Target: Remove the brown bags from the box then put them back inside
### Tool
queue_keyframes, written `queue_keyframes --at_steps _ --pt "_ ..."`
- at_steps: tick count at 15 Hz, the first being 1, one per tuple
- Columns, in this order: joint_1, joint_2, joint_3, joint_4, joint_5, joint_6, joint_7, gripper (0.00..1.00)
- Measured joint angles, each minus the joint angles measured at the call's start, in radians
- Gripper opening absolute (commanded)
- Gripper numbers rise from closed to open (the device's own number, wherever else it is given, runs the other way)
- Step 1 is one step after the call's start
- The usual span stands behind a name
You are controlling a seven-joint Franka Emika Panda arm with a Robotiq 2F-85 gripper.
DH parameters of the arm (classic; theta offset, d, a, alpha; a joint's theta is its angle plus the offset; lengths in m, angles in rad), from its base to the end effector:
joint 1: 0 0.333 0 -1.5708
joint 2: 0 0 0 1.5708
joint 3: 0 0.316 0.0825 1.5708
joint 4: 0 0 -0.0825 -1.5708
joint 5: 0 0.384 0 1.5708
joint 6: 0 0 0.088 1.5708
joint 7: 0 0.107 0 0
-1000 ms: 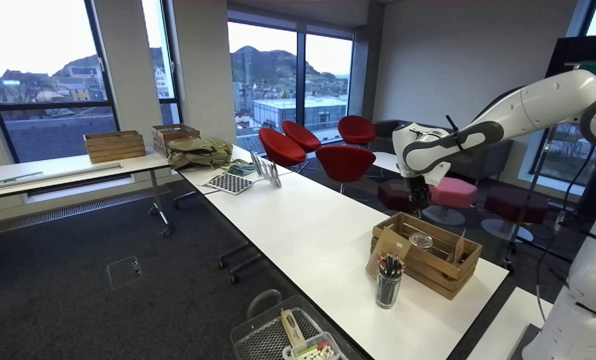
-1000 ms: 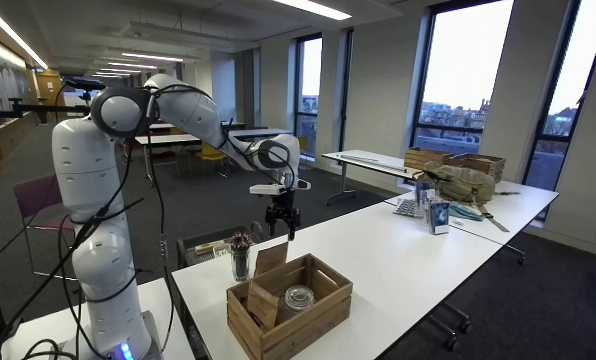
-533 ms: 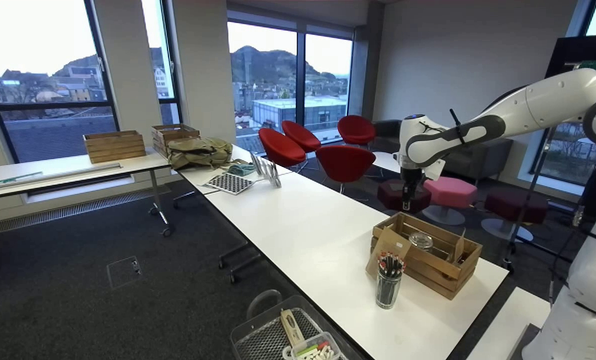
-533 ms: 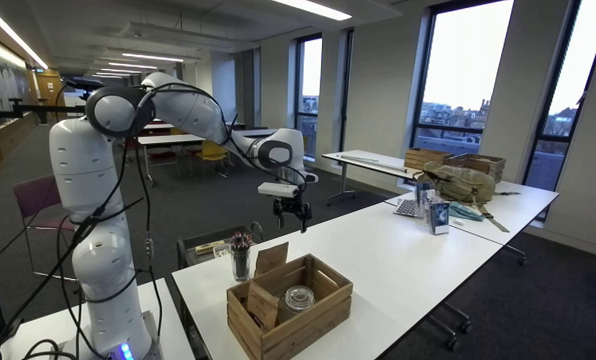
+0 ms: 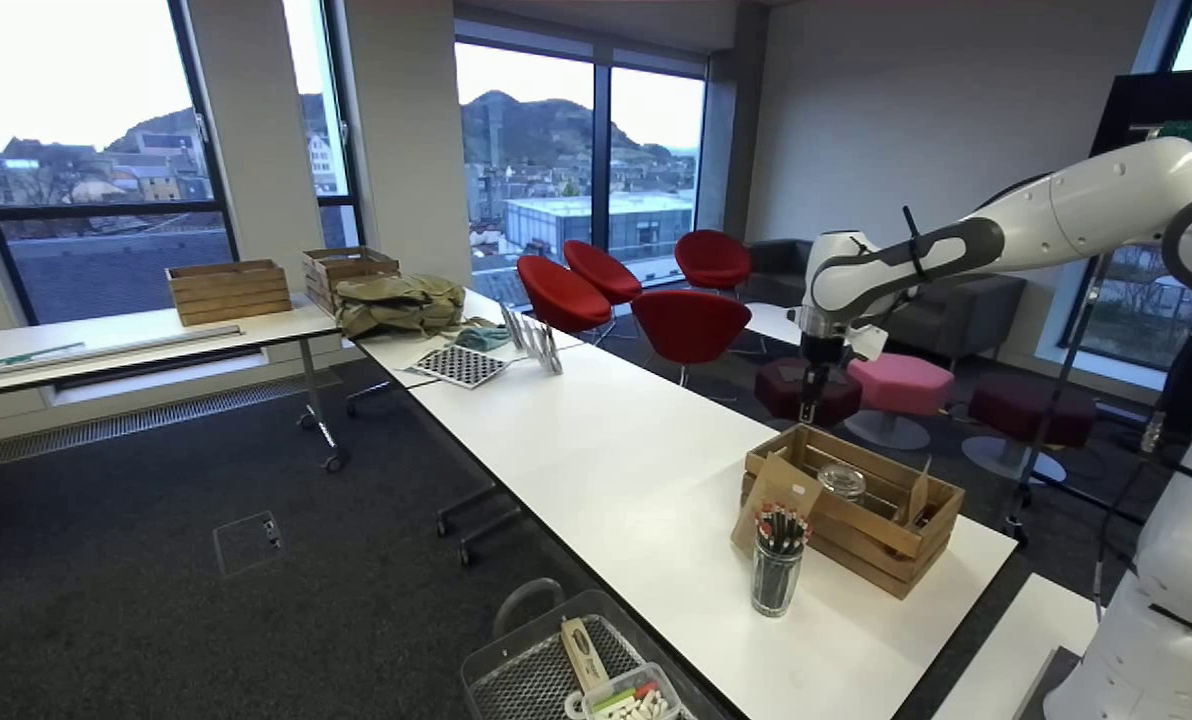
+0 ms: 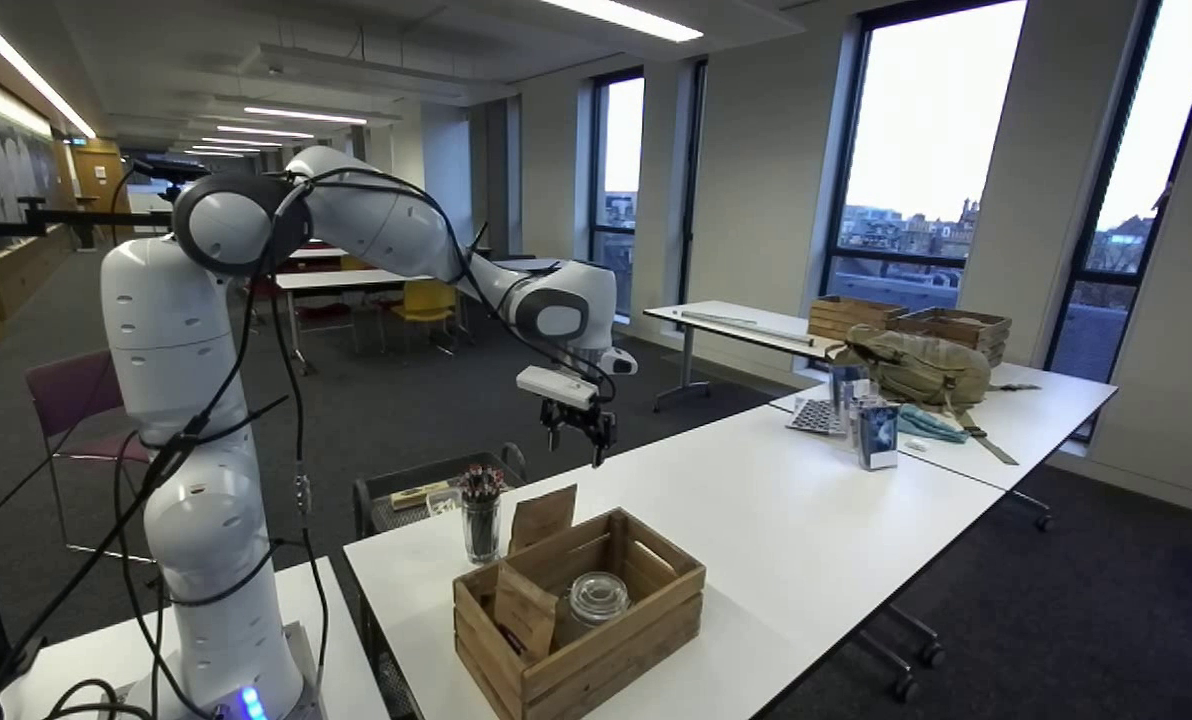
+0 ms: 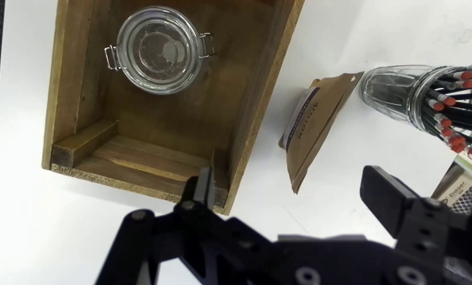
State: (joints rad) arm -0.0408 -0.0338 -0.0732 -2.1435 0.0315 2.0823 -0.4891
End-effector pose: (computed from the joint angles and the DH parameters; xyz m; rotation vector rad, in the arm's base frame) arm 0.5255 -0.0588 0.4160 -3.0549 -0.5549 0.0271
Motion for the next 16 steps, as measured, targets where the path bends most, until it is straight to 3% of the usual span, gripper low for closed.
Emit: queue_keyframes --at_steps 3,10,16 --pt "0.000 0.003 0.000 0.000 0.007 -0.004 0.000 1.00" --pt "0.000 0.102 0.011 0.009 0.146 -0.027 -0.040 1.00" --pt "0.000 0.159 0.039 0.032 0.157 -0.025 -0.145 1.00"
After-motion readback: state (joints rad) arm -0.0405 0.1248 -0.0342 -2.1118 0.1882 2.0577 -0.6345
